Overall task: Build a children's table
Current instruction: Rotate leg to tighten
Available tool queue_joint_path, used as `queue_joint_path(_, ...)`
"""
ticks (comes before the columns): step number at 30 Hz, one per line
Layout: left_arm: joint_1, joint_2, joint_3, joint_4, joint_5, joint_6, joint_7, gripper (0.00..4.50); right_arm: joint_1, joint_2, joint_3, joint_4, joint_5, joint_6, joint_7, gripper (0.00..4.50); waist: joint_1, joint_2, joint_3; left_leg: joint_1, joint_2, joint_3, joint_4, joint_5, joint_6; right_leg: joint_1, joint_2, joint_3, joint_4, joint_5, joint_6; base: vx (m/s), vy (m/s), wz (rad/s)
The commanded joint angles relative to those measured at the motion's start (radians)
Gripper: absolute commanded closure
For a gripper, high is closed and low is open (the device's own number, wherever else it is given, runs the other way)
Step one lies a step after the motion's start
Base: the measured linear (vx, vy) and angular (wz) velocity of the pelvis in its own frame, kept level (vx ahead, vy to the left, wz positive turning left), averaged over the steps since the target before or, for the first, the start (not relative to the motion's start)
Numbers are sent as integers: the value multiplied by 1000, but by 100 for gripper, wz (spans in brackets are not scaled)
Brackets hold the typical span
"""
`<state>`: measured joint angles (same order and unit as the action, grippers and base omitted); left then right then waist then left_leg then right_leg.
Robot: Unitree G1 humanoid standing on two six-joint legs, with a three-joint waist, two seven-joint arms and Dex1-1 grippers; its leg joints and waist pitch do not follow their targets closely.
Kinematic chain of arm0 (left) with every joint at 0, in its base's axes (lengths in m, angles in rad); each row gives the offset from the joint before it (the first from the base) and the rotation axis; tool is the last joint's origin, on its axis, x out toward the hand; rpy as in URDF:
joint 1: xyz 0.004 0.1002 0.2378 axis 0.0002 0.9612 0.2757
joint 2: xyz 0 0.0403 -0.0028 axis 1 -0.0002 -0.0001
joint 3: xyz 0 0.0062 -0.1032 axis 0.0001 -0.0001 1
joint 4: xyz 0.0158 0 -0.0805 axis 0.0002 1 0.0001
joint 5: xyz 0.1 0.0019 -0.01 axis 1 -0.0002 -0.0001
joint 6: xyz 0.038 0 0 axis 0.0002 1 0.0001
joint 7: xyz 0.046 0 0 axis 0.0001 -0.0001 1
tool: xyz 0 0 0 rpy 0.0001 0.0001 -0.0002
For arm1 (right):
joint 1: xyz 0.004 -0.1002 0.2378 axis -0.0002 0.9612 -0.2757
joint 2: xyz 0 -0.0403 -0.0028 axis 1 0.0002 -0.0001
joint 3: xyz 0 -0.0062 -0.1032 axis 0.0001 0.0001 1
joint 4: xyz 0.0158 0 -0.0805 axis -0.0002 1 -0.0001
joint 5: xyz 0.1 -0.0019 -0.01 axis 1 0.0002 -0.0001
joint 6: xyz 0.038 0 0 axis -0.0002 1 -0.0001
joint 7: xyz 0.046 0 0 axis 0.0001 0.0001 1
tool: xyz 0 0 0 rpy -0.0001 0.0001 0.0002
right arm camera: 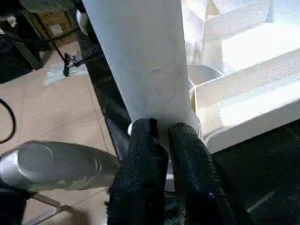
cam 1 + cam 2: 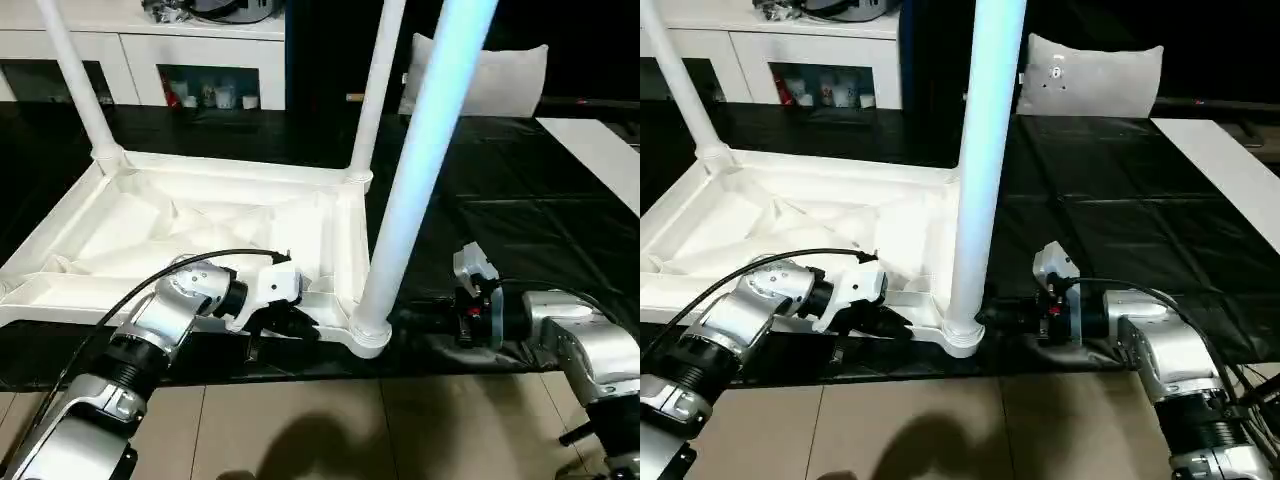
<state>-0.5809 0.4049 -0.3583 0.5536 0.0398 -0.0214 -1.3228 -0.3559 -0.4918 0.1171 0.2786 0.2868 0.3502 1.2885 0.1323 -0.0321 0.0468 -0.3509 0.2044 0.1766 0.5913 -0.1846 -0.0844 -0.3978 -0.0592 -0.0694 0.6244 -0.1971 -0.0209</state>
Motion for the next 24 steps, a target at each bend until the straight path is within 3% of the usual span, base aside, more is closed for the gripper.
queue_joint_path(1, 7, -62, -40, -50, -13, 0, 12, 450, -69, 65, 25, 74, 7, -48, -11, 378, -4, -11, -52, 2, 30, -11, -71, -222, 24, 43, -90, 49, -102, -393, -123, 0, 0, 0)
queue_joint_path(4, 8, -59, -36, -55, -8, 5, 11, 450, -101, 76, 16, 140, 0, -73, -8, 357, -18, -8, -55, -2, 30, -11, -68, -202, 28, 46, -88, 49, -95, -336, -148, 0, 0, 0)
queue_joint_path(7, 11, -54, -36, -59, -5, 6, 11, 450, -109, 73, 13, 163, -8, -94, -8, 327, -19, -8, -58, -2, 31, -8, -66, -170, 40, 49, -85, 50, -85, -244, -175, 0, 0, 0)
queue_joint_path(9, 11, -50, -37, -59, -2, 4, 9, 450, -109, 65, 12, 172, -11, -110, 0, 316, -19, -14, -60, -4, 30, -6, -64, -147, 52, 52, -84, 50, -80, -200, -187, 0, 0, 0)
queue_joint_path(12, 9, -50, -37, -57, 2, 3, 12, 450, -111, 59, 21, 191, -34, -150, 17, 281, -17, -16, -57, -5, 30, -5, -63, -146, 58, 51, -84, 48, -81, -209, -185, 0, 0, 0)
queue_joint_path(14, 10, -50, -36, -57, 3, 4, 15, 450, -112, 61, 20, 200, -41, -168, 19, 270, -17, -12, -56, -2, 32, -6, -65, -166, 52, 48, -88, 49, -86, -252, -180, 0, 0, 0)
queue_joint_path(18, 15, -49, -36, -64, 5, 5, 19, 450, -101, 67, 19, 172, -19, -157, 30, 270, -17, -14, -56, -1, 33, -7, -66, -168, 50, 48, -86, 49, -84, -238, -182, 0, 0, 0)
queue_joint_path(19, 15, -50, -36, -63, 5, 6, 20, 450, -99, 68, 19, 164, -13, -153, 34, 239, -17, -16, -55, -1, 34, -7, -67, -167, 52, 48, -85, 49, -83, -234, -184, 0, 0, 0)
queue_joint_path(23, 16, -49, -37, -64, 7, 5, 19, 450, -96, 67, 13, 111, 13, -106, 37, 220, -13, -16, -56, -1, 34, -6, -66, -155, 55, 49, -84, 50, -80, -215, -186, 0, 0, 0)
queue_joint_path(24, 16, -49, -37, -63, 7, 4, 19, 450, -98, 67, 12, 110, 13, -105, 38, 197, -13, -16, -56, -1, 34, -6, -66, -152, 56, 49, -84, 50, -79, -210, -187, 0, 0, 0)
